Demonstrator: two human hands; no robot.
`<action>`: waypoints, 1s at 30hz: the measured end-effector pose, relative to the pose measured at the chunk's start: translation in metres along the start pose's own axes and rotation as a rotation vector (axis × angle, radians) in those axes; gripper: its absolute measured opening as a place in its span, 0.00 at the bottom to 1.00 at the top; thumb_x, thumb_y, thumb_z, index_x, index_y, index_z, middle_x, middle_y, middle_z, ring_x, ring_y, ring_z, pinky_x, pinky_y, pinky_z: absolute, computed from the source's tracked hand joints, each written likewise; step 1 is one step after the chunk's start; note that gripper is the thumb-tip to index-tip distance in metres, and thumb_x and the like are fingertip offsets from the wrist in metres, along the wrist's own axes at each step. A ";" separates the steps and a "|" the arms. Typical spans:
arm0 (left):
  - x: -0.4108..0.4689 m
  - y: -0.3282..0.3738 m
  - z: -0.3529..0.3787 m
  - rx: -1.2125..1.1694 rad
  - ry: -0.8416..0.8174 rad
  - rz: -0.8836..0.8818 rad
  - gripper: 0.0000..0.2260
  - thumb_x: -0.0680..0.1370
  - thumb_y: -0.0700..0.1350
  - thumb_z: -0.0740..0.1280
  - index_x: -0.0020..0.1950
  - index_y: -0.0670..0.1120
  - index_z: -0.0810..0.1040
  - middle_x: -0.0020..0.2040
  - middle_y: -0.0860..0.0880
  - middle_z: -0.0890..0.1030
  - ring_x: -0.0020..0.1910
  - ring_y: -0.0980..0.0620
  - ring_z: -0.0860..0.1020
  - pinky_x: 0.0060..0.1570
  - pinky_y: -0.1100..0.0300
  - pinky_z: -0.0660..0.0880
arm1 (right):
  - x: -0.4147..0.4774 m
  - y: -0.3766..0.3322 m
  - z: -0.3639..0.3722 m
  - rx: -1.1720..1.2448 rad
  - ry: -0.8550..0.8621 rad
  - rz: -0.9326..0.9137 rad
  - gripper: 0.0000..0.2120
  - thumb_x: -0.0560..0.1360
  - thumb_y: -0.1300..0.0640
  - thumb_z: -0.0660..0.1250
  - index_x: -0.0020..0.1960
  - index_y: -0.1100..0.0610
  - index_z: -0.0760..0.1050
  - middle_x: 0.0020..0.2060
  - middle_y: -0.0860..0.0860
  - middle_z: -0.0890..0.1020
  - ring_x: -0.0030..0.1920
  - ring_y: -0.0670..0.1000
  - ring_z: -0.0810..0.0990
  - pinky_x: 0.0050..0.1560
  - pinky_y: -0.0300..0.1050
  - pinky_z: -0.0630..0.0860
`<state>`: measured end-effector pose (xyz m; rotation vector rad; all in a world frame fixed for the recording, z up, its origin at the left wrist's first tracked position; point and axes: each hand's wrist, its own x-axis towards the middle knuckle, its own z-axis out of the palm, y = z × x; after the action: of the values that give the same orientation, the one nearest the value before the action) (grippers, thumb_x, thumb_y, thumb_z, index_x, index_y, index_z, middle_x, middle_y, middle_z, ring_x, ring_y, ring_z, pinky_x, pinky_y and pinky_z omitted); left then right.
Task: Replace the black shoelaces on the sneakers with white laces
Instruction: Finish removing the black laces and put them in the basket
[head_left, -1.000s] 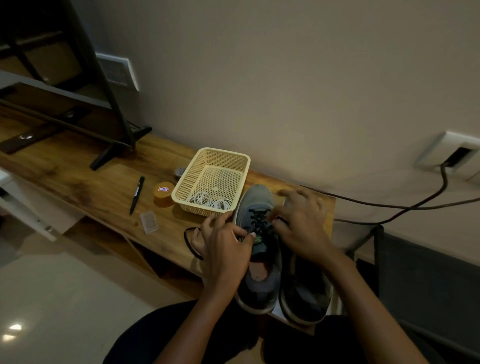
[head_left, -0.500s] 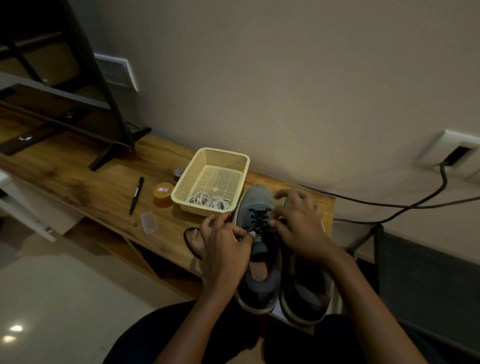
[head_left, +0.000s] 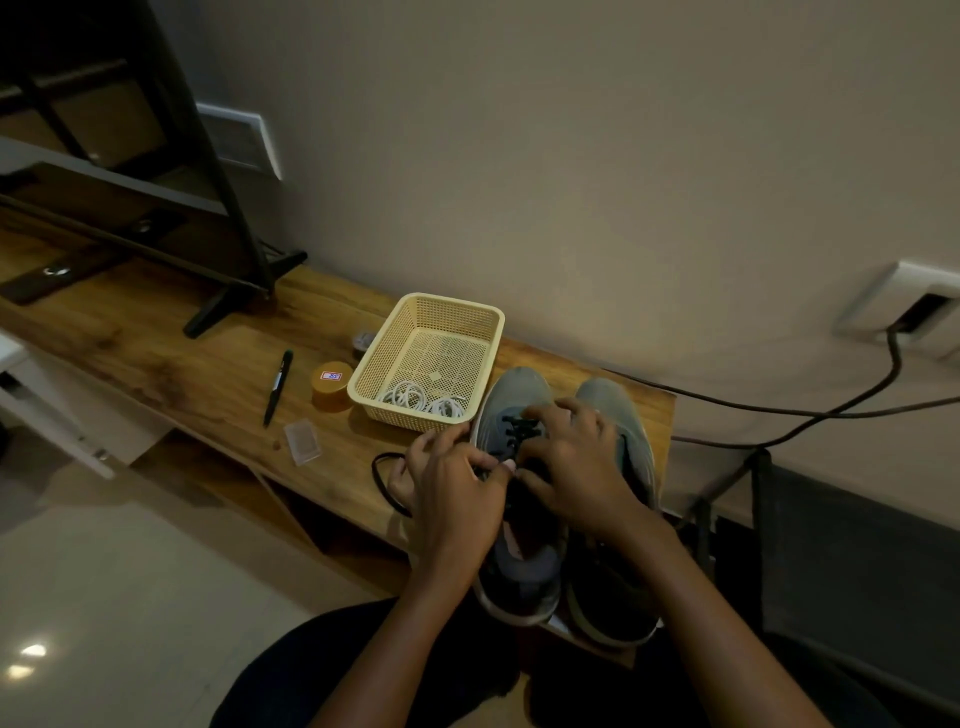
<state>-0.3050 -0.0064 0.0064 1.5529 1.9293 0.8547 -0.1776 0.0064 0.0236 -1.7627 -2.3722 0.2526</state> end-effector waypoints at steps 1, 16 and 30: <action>0.000 0.000 0.000 0.008 0.000 0.002 0.09 0.72 0.51 0.71 0.34 0.54 0.75 0.67 0.61 0.70 0.71 0.57 0.56 0.65 0.56 0.44 | 0.000 0.000 0.000 0.008 0.018 -0.008 0.12 0.77 0.49 0.61 0.53 0.53 0.80 0.70 0.49 0.64 0.72 0.57 0.51 0.68 0.55 0.47; -0.003 0.001 -0.002 -0.013 -0.005 0.030 0.11 0.73 0.51 0.71 0.33 0.55 0.72 0.67 0.60 0.70 0.70 0.57 0.55 0.65 0.56 0.44 | -0.003 0.014 -0.021 0.078 0.083 0.065 0.08 0.73 0.50 0.65 0.52 0.48 0.78 0.70 0.47 0.63 0.71 0.54 0.51 0.68 0.53 0.49; -0.002 0.000 -0.001 0.022 -0.001 0.018 0.10 0.73 0.53 0.70 0.33 0.55 0.73 0.67 0.60 0.70 0.70 0.57 0.55 0.66 0.55 0.45 | -0.005 0.024 -0.031 0.104 0.092 0.029 0.13 0.74 0.46 0.61 0.44 0.51 0.81 0.65 0.44 0.68 0.69 0.52 0.53 0.67 0.52 0.48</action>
<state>-0.3051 -0.0084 0.0069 1.5857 1.9333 0.8430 -0.1465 0.0090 0.0479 -1.7239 -2.2302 0.2860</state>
